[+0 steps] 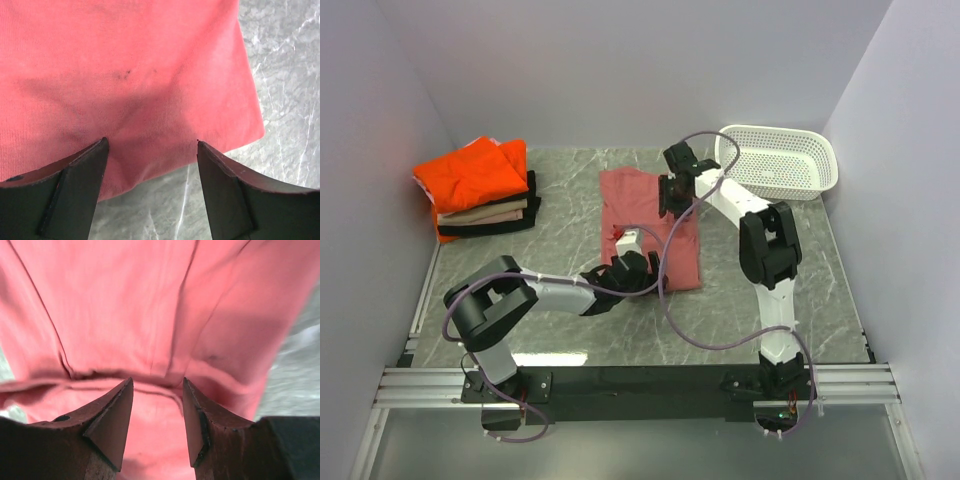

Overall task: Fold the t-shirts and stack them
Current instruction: Fold the tshirt

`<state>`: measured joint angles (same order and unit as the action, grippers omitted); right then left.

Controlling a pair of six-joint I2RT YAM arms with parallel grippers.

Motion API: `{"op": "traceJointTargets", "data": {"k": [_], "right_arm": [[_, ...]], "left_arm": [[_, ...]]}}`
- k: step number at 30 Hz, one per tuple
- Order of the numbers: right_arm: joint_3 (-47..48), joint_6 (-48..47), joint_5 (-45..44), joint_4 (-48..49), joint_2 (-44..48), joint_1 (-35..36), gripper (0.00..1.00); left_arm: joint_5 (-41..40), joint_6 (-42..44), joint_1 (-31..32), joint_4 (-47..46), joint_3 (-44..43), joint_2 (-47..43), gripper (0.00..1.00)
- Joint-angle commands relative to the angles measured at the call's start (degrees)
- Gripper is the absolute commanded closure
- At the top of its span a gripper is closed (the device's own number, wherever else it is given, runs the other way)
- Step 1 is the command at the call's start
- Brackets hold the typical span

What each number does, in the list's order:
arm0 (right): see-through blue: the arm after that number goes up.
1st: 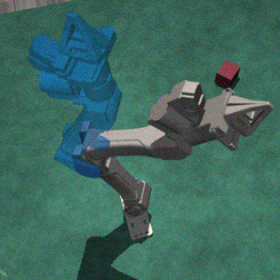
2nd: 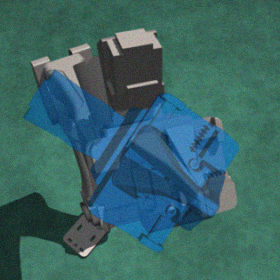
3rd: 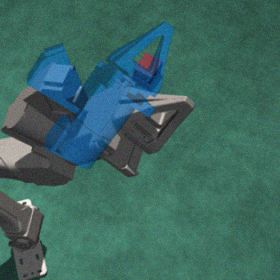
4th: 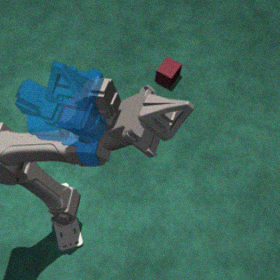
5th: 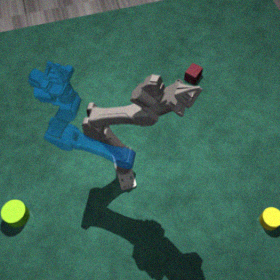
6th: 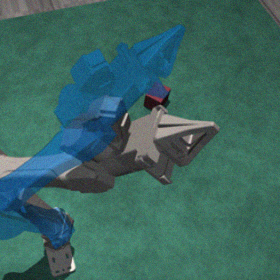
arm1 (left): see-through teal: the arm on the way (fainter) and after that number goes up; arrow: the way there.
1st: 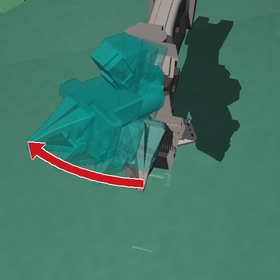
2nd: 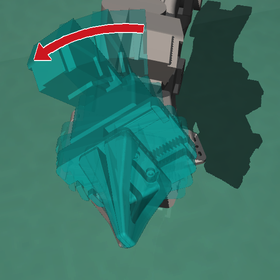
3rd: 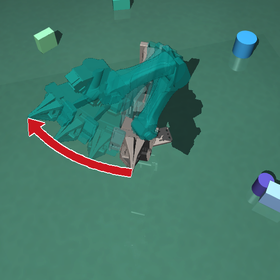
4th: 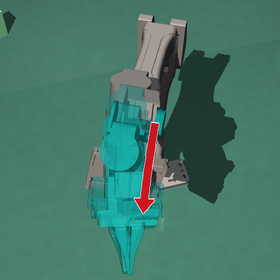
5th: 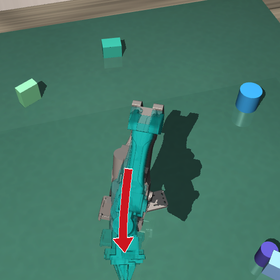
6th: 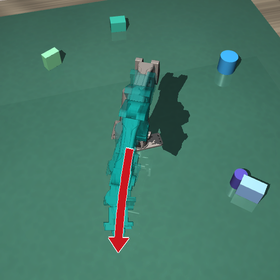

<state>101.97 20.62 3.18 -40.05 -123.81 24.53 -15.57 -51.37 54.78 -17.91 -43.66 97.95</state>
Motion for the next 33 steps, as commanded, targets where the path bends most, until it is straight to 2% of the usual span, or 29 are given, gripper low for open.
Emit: {"op": "traceJointTargets", "data": {"k": [1, 6, 11, 14, 17, 24, 33], "right_arm": [[4.7, 0.5, -4.9, -2.4, 0.4, -0.7, 0.49], [-3.1, 0.9, -4.5, 0.8, 10.7, -0.7, 0.49], [-20.5, 2.0, -3.3, 5.1, 22.1, -0.5, 0.48], [-31.3, 3.3, -2.1, 7.4, 31.4, 0.0, 0.48], [-39.0, 4.2, -2.6, 8.6, 36.2, 1.7, 0.48], [-48.3, 7.0, -2.5, 10.6, 39.8, 3.2, 0.48], [-53.2, 8.3, -1.9, 14.0, 37.3, 3.2, 0.48]], "left_arm": [[0.9, -1.6, 2.0, 4.5, 1.4, -0.7, 0.22], [-1.3, -0.4, 4.1, 9.7, -2.8, -4.8, 0.21], [-6.0, -1.5, 5.2, 16.8, -5.8, -11.1, 0.19], [-10.7, -3.9, 5.1, 23.3, -5.1, -15.0, 0.19], [-13.7, -5.6, 4.7, 28.3, -3.4, -17.7, 0.17], [-9.6, -5.5, -4.1, 27.0, 4.9, -21.7, 0.17], [-6.8, -2.9, -7.8, 23.9, 8.9, -22.7, 0.16]]}}
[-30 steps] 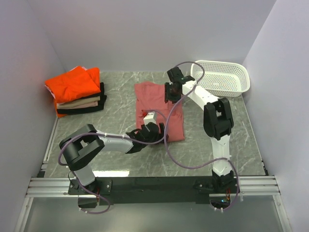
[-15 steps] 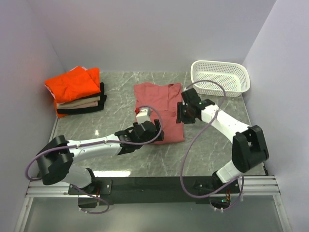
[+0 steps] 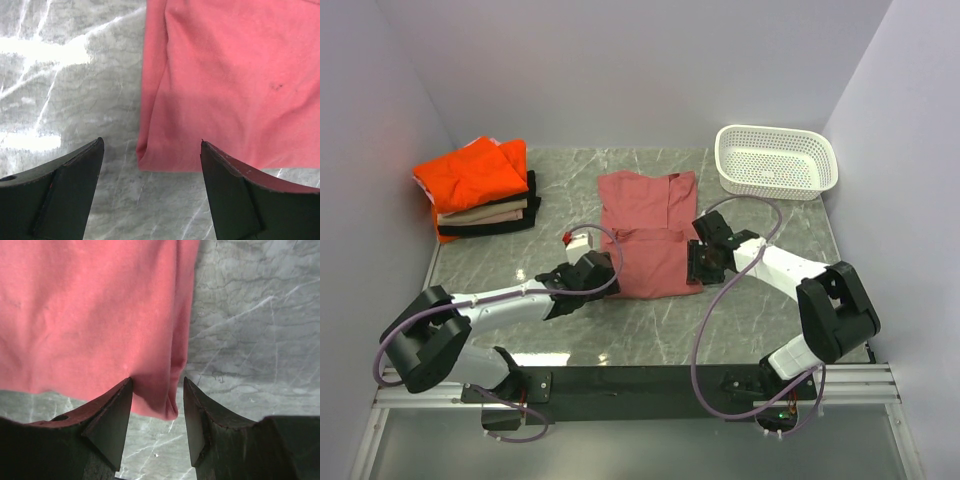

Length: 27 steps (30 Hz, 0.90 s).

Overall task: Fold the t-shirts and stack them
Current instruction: Fold the tshirt

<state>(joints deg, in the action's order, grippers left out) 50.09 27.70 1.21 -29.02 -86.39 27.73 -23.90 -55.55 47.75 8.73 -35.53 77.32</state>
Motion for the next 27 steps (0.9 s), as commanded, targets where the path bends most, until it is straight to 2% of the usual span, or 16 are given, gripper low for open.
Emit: {"op": "traceJointTargets", "data": {"k": [1, 11, 17, 20, 22, 23, 27], "right_arm": [[-1.7, 1.5, 0.1, 3.2, 0.0, 0.0, 0.48], [-7.0, 2.8, 0.5, 4.4, 1.8, 0.1, 0.48], [-9.7, 3.8, 1.4, 5.7, 2.1, 0.4, 0.48], [-10.1, 4.1, 1.6, 5.6, 2.6, 0.9, 0.49], [-10.1, 4.3, 1.6, 5.6, 2.8, 1.4, 0.52], [-10.1, 4.2, 1.6, 5.5, 3.0, 1.6, 0.53], [-10.0, 4.5, 2.1, 5.2, 3.2, 2.2, 0.68]], "left_arm": [[1.8, 1.2, -0.8, -3.7, 1.4, -2.0, 0.16], [4.6, 0.4, -1.3, -6.8, 3.4, 1.2, 0.19], [5.6, 0.0, -1.3, -8.1, 3.6, 3.4, 0.25], [5.9, -0.2, -1.3, -8.0, 3.4, 4.5, 0.36], [6.4, -0.3, -1.3, -8.0, 3.4, 5.0, 0.40], [6.6, -0.5, -1.3, -7.9, 3.5, 5.2, 0.45], [7.1, -1.4, -1.3, -7.4, 4.5, 4.7, 0.56]]}}
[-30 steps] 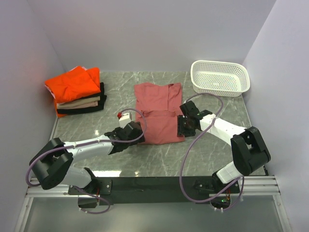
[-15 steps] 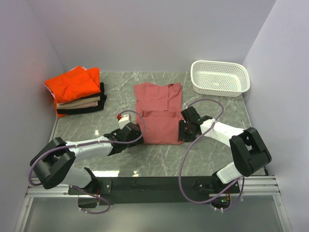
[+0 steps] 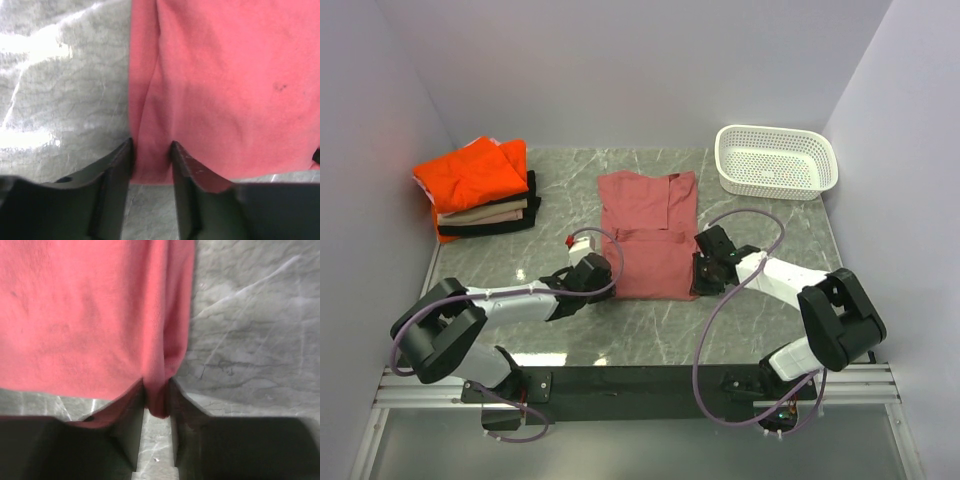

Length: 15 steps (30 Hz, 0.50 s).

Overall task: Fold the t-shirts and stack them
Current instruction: Fold the tshirt

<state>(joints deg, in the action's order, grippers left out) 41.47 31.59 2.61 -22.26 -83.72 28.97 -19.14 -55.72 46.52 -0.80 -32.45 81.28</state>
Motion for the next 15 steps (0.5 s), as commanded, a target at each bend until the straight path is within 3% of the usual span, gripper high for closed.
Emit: {"op": "traceJointTargets", "data": {"k": [1, 4, 8, 15], "right_arm": [[-1.4, 0.7, 0.8, -1.6, 0.8, 1.1, 0.77], [-1.2, 0.7, 0.9, -2.5, 1.7, 1.6, 0.97], [-1.5, 0.8, 0.6, -4.2, 3.2, 2.6, 1.00], [-3.4, 1.8, 0.5, -10.3, 8.7, 7.0, 1.00]], "left_arm": [[2.5, -1.6, -0.1, 2.5, 2.0, 0.5, 0.59], [2.9, -2.4, -0.1, 2.9, 3.5, -0.9, 0.74], [4.3, -2.8, 0.1, 3.4, 5.5, -3.0, 0.97], [6.7, -2.7, 4.4, 8.3, 7.1, -8.4, 0.99]]}}
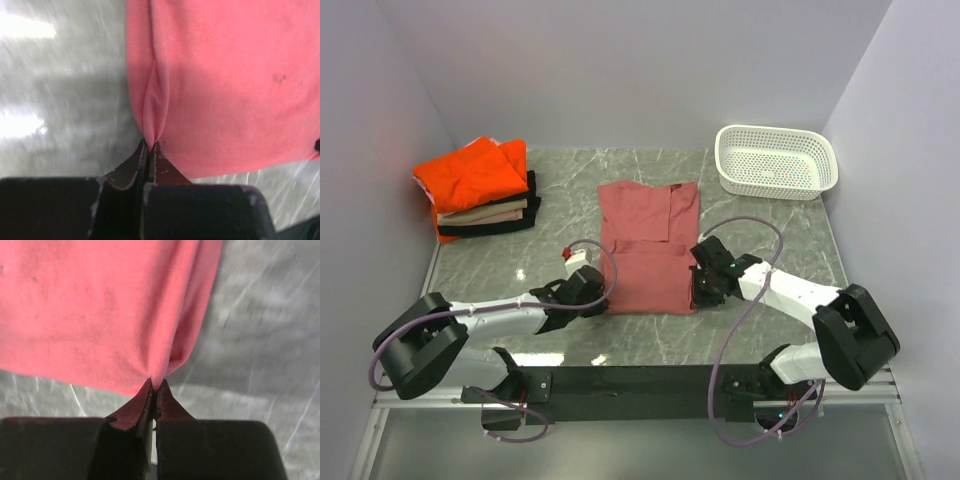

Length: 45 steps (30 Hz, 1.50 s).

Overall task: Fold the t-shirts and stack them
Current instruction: Fold the tshirt

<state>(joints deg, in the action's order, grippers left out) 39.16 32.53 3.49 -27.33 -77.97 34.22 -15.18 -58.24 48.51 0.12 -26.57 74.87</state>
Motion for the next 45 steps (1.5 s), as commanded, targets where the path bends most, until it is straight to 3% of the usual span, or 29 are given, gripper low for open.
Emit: {"op": "traceJointTargets", "data": {"k": [1, 11, 17, 21, 29, 34, 39, 45], "right_arm": [[-1.4, 1.1, -0.4, -6.2, 4.7, 2.9, 1.00], [-3.7, 5.3, 4.4, -17.7, 16.1, 12.4, 1.00], [0.8, 5.5, 8.4, -29.3, 23.8, 15.3, 1.00], [3.0, 5.1, 14.2, -34.3, 28.0, 17.1, 1.00], [10.1, 3.9, 16.1, -40.6, 30.7, 20.2, 1.00], [16.8, 3.4, 13.1, -43.0, 30.3, 20.1, 1.00], [22.4, 2.3, 2.7, -44.7, 26.0, 19.8, 1.00], [24.6, -0.7, -4.9, -39.4, 20.8, 15.5, 1.00]], "left_arm": [[2.7, -0.4, 4.1, 8.3, 1.3, -2.6, 0.99], [11.3, -1.4, 12.7, 19.4, 0.6, -12.5, 0.99], [18.2, 0.4, 14.6, 28.3, -3.7, -23.5, 1.00], [22.5, 0.9, 15.3, 31.8, -6.6, -27.0, 0.99], [26.8, 2.1, 16.6, 34.1, -14.0, -31.0, 0.99], [25.6, 2.0, 16.7, 34.8, -18.4, -32.9, 0.99], [15.5, 3.0, 16.5, 35.7, -21.7, -31.5, 0.99], [4.3, 0.9, 15.5, 33.3, -21.4, -28.9, 0.99]]}}
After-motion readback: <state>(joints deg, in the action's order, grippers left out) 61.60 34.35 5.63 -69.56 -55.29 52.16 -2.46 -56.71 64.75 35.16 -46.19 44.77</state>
